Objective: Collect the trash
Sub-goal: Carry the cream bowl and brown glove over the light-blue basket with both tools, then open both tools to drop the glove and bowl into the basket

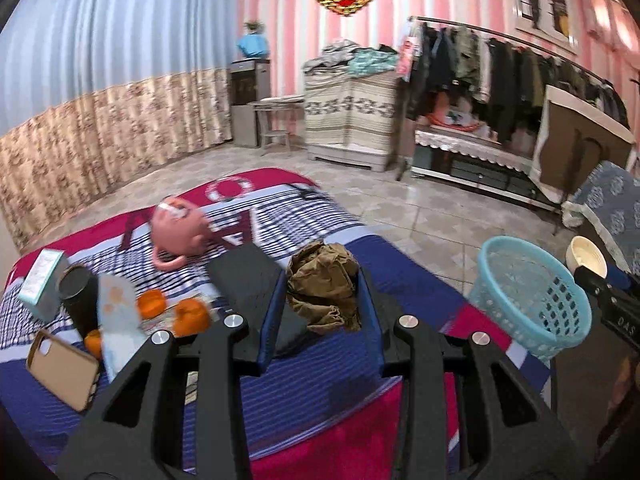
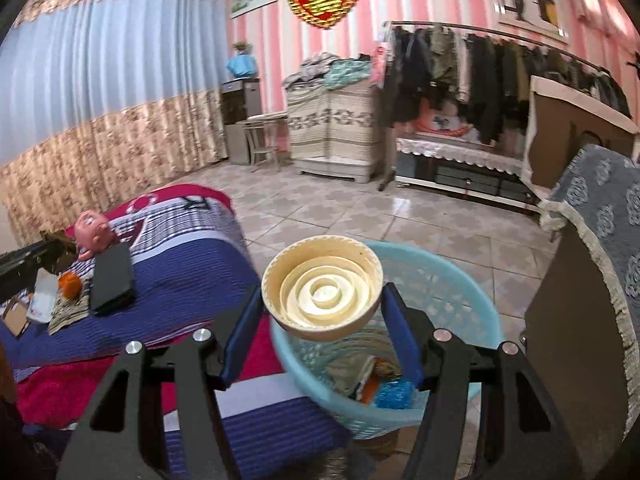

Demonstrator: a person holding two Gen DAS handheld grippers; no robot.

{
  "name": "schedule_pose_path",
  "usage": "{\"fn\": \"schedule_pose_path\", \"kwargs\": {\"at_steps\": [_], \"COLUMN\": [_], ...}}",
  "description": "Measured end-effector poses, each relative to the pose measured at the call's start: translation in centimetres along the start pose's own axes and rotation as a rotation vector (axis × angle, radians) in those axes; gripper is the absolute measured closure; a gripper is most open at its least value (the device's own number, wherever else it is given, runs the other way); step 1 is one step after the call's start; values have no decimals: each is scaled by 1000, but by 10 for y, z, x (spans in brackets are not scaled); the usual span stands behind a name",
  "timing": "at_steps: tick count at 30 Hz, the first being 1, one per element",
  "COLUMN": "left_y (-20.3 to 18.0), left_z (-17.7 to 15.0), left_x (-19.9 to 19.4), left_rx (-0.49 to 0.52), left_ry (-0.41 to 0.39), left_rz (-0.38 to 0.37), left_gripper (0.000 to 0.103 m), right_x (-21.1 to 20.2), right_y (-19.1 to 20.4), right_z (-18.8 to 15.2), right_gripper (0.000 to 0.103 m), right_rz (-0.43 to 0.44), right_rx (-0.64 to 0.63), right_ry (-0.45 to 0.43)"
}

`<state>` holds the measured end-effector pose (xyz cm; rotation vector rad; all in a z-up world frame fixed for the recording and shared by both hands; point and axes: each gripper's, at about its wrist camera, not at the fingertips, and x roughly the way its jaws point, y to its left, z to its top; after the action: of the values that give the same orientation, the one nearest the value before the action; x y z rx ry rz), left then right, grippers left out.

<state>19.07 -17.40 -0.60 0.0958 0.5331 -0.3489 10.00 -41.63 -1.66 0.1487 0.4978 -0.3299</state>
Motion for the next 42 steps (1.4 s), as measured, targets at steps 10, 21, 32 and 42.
{"fn": "schedule_pose_path", "kwargs": {"at_steps": [10,21,32,42], "left_y": [-62,-134,-194,-211], "left_z": [6,4,7,10], "left_x": [17,40,77,100], "left_rx": [48,132,203,244], "left_ry": [1,2,25,15], "left_rz": [-97,-213,-314,-300], "left_gripper": [68,68,68,38], "right_x": [1,6,14,31], "right_y": [-41,-78,-108,-114], "right_z": [1,-8,-18,-17], "right_gripper": [43,43,43,43], "right_rz": [-73,-138,-197,-198], "right_rx": [43,69,112,140], "right_ry": [-23,6,31,52]}}
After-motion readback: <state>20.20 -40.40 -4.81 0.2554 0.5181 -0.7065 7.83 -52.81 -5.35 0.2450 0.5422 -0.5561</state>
